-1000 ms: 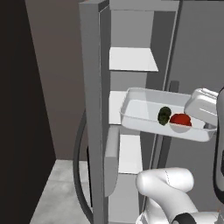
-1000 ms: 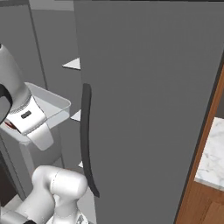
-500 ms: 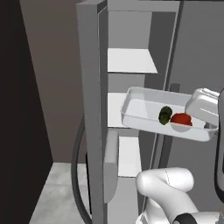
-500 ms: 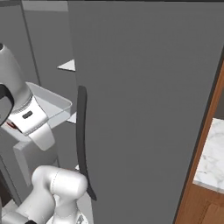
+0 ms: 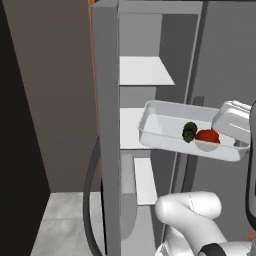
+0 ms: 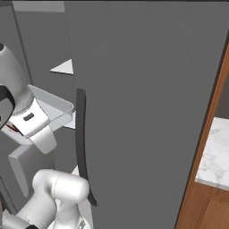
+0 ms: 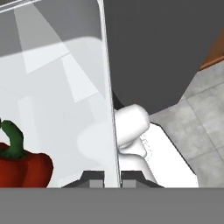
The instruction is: Take the bell pepper and squash out of the freezer and place them in the tupperware container on the counter. Then put the tupperware containing the vegetables back in the freezer.
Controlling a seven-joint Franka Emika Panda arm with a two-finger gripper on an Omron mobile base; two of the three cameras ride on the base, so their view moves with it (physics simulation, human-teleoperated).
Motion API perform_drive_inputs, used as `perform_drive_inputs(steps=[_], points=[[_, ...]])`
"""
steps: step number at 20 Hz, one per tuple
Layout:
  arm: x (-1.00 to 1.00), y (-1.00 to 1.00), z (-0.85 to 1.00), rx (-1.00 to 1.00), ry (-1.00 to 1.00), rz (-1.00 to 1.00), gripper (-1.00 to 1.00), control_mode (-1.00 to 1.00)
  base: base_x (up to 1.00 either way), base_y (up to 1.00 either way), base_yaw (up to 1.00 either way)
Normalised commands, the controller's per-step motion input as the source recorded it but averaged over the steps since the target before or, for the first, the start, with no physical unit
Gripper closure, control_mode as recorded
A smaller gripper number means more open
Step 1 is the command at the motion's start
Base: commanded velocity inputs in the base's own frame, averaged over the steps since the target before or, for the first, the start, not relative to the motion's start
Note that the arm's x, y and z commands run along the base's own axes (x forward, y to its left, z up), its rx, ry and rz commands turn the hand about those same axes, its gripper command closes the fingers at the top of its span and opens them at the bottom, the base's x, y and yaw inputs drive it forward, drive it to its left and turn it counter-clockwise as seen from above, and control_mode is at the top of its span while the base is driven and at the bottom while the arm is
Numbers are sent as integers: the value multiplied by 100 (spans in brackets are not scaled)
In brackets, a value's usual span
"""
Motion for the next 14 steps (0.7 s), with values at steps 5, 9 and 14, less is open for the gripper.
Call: perform_drive_inputs(steps=[5,9,14], points=[[0,0,0,0,0,0,100,100,15,67,-19],[0,29,3,-1,0,-8,100,-100,2,37,-9],[0,28,34,0,-2,-14,100,-100,0,0,0]])
